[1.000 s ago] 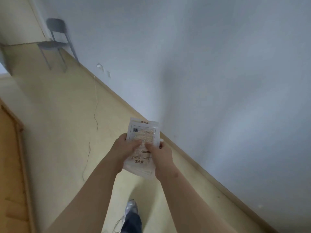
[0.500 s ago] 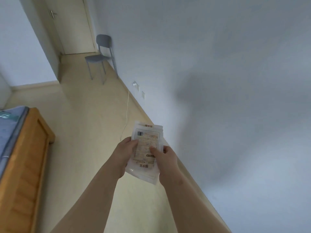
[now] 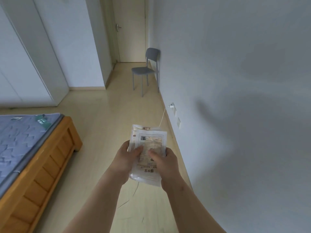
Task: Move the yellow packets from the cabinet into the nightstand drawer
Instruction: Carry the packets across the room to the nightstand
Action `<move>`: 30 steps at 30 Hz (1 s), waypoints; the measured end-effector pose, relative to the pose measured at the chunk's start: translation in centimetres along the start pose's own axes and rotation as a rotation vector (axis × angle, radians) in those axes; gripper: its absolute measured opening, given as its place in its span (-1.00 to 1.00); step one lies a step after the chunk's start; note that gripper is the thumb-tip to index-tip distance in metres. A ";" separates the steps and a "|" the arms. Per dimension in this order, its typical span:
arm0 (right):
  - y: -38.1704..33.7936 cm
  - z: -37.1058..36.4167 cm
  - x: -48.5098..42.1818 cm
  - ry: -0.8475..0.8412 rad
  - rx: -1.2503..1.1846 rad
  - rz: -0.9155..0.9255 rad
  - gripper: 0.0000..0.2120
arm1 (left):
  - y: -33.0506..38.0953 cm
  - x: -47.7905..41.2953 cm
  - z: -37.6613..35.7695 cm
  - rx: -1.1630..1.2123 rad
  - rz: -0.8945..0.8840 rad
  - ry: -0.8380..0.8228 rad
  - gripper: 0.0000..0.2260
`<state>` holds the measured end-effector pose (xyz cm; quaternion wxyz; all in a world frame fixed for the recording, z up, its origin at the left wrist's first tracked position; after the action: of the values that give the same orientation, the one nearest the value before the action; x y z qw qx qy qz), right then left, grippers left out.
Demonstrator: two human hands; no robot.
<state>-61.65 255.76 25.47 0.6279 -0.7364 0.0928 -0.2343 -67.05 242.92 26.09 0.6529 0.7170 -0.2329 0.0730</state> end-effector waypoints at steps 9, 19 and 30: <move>-1.5 -6.8 -16.6 -0.067 -0.015 -0.039 -0.75 | 5.6 -15.0 2.2 0.167 0.051 0.033 -0.70; -8.0 -22.0 -39.7 -0.087 -0.028 -0.006 -0.90 | 20.5 -37.6 12.0 0.196 -0.039 0.124 -0.72; -9.8 -37.0 -61.7 -0.184 -0.114 -0.067 -0.95 | 29.2 -58.6 20.4 0.363 -0.051 0.182 -0.83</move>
<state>-134.08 251.67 24.66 0.5825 -0.7920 0.0233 -0.1812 -135.23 235.93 25.69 0.5328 0.8191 -0.1377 0.1620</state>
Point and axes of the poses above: each hand's wrist, its own x-axis away from the middle knuckle, its own z-axis out of the back of the hand, y = z × x, the point moved 9 cm from there along -x, towards the middle knuckle, and after that the axes turned 5 degrees about z, right-handed, at the moved point
